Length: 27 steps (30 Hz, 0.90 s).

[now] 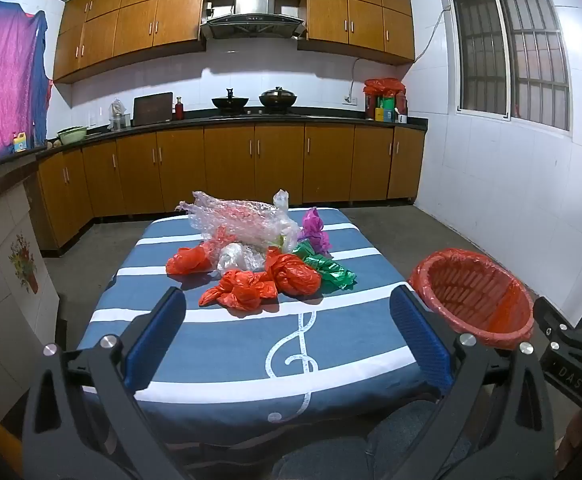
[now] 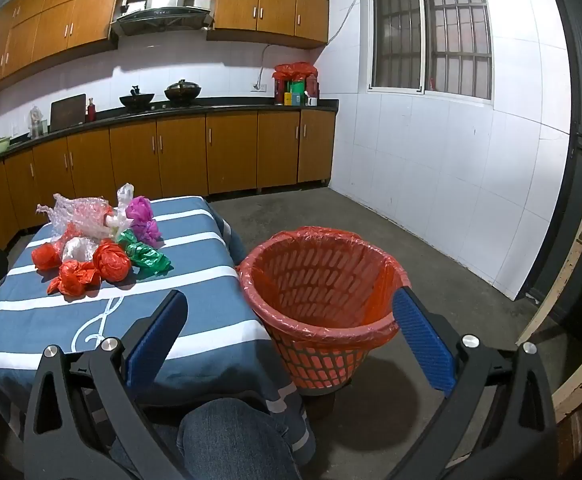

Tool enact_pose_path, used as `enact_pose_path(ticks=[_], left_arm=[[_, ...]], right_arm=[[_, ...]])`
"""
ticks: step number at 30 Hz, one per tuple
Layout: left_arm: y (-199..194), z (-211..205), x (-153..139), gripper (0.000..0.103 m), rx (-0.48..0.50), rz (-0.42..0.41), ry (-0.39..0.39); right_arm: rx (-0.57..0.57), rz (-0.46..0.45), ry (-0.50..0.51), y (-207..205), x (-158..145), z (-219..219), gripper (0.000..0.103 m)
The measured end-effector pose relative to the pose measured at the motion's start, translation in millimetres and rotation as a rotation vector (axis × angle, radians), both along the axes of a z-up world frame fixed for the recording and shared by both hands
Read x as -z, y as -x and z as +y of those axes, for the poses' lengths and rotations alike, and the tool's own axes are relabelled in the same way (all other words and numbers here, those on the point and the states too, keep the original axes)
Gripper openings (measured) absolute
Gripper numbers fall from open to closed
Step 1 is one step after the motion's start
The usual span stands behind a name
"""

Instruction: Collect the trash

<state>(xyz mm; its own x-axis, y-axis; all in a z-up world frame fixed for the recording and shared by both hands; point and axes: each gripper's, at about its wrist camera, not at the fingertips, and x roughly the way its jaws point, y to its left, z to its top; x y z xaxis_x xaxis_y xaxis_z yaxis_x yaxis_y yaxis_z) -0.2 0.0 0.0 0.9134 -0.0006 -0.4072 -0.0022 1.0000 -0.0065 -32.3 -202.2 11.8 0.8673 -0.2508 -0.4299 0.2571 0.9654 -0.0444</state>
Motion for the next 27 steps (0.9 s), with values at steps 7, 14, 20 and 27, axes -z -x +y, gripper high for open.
enact_pose_path(ticks=[7,14,20,27], left_arm=[[-0.3,0.2,-0.4,0.099,0.001,0.004,0.001],[0.0,0.0,0.0,0.099,0.0,0.002,0.0],[-0.1,0.0,0.0,0.099,-0.001,0.002,0.0],[0.0,0.0,0.0,0.099,-0.001,0.003,-0.001]], right_arm=[[0.0,0.0,0.0,0.0,0.6,-0.2,0.101],[-0.001,0.0,-0.001,0.3,0.3,-0.1,0.101],[0.0,0.001,-0.002,0.0,0.9,-1.1,0.101],[0.001,0.0,-0.003,0.2,1.6,-1.9,0.101]])
